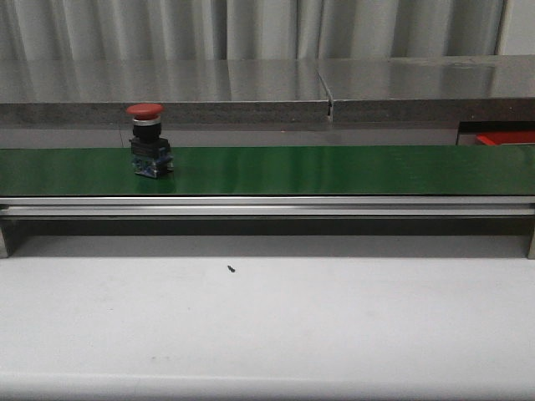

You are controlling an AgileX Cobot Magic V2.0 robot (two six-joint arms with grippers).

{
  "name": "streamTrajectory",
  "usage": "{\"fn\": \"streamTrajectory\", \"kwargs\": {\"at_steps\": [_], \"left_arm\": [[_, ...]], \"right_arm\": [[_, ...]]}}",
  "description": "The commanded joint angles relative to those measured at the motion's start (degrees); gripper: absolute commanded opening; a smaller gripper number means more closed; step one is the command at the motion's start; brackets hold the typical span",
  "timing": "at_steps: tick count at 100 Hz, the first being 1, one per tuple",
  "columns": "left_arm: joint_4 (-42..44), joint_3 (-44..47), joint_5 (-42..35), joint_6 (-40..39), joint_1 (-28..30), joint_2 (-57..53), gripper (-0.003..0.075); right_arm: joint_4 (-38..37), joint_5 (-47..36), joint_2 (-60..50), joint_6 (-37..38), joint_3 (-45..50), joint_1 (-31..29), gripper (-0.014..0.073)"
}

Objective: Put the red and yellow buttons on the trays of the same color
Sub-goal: 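Move the left gripper to a yellow push button and grasp it, then set the yellow button on the belt start and open the left gripper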

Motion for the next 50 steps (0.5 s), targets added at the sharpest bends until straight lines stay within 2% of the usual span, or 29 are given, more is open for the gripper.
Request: {"fn": "streamTrajectory", "kwargs": {"at_steps": [1, 30, 50], "left_arm": [[-4.42, -1.76, -0.15, -0.47, 0.10, -6.60, -0.0019], [-12.67, -1.61, 10.60, -0.35, -1.08, -11.91, -0.0019], [-15.66, 1.16, 10.62, 1.80, -4.78, -15.17, -0.0019]], "right_arm": [[0.67, -3.17, -0.07, -0.30, -1.50, 0.08, -0.0067], [0.67, -3.17, -0.07, -0.30, -1.50, 0.08, -0.0067], [0.67, -3.17, -0.07, -0.30, -1.50, 0.08, -0.0067]]}}
